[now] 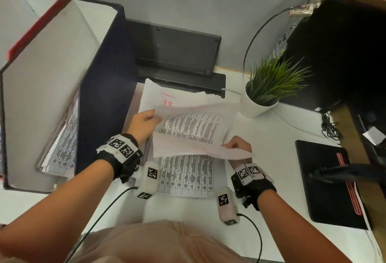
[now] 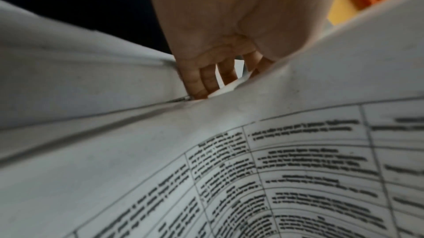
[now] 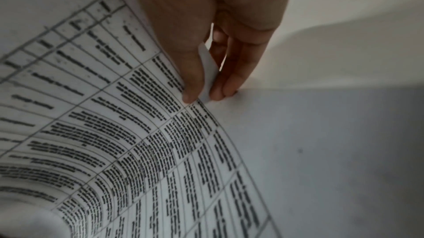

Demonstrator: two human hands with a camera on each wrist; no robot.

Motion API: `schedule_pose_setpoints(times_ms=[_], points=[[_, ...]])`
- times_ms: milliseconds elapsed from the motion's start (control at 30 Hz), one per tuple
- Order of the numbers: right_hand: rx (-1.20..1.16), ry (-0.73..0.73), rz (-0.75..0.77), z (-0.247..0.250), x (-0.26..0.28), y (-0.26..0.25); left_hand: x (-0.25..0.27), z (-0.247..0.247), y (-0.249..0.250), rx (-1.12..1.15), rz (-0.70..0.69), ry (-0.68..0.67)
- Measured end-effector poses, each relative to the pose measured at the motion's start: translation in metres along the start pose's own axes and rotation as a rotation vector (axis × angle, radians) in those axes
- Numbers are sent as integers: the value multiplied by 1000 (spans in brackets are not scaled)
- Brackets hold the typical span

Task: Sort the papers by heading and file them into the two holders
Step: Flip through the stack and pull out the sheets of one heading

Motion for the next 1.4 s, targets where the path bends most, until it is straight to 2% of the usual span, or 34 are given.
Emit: schedule_pose_setpoints(times_ms=[67,133,200,267,333,367,433,500,600,700,900,1033,1133,1233,1300,1333,1400], points=[[9,-2,-1,-2,3,-3,4,3,4,11,-3,-6],[-52,-39,-9,-6,3,-5,8,-1,8,34,-25,-63],[5,-109,-6,-10,2,-6,13,-4,15,37,-72,-115],[199,-143,20,-12,2,-9,10,5,20,-113,-139,-31],[207,-110,-2,-8,1,-7,3,24,26,-377,-184,169],[218,-108,-36,-7,1,-3,-1,31,26,-468,-160,251],[191,-111,-93,-6,2,5,-7,39,15,-595,-18,307],[92,-83,-138,-3,2,10,-10,40,4,-669,119,280],[78,-103,-170,-4,5,11,-10,40,2,-687,192,259],[50,-95,-92,-6,7,-2,-8,40,-1,-679,228,231],[-15,-77,-40,-6,11,-4,-5,34,9,-622,62,246],[-12,-59,-33,-6,9,2,-2,28,11,-712,9,227],[55,-49,2,-6,6,0,3,23,21,-754,-159,278],[365,-67,13,-7,2,-4,14,27,33,-625,-331,371],[405,-82,15,-8,1,-7,19,28,39,-501,-421,377],[389,-85,23,-8,2,-9,17,28,38,-416,-416,357],[236,-49,35,-4,4,-11,8,25,29,-267,-318,281]])
Point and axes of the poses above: each hand's wrist, its own x-axis away from the middle knuckle, its own z-axis out of the back of the hand, y = z × x, the point moved 9 cm from there along -x, towards the middle knuckle, and after that the axes turned 6 degrees about -x, right-handed, at the moved point
